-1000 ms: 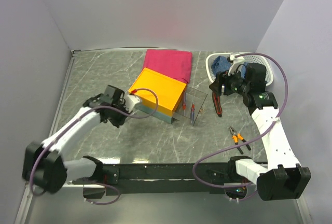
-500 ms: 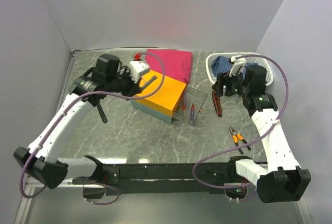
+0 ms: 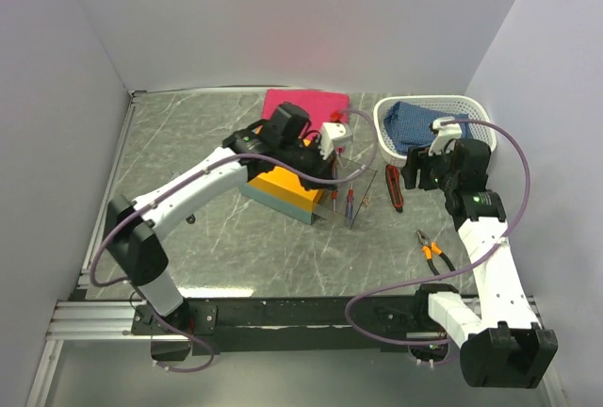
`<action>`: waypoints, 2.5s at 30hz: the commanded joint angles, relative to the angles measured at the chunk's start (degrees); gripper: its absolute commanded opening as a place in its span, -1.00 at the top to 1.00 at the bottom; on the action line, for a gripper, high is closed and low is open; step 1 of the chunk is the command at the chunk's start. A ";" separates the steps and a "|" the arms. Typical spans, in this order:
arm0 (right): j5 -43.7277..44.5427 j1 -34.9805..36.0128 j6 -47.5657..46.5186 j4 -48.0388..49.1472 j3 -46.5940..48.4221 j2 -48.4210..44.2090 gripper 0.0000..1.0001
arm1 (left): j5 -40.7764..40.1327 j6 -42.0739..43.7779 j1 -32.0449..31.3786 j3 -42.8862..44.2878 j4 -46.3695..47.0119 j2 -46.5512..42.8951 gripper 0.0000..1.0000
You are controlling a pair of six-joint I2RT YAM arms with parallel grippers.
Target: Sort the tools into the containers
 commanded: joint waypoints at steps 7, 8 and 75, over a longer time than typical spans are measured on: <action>-2.18 -2.51 2.50 3.30 -1.54 -1.37 -0.50 | 0.23 1.36 -5.50 3.08 2.86 5.16 0.98; -2.18 -2.59 2.50 3.30 -1.45 -1.29 -0.50 | -0.38 1.10 -5.59 2.56 2.86 5.34 0.98; -10.87 10.15 6.98 10.60 -2.44 21.28 1.00 | -16.13 -2.42 33.35 -12.29 8.58 2.97 0.98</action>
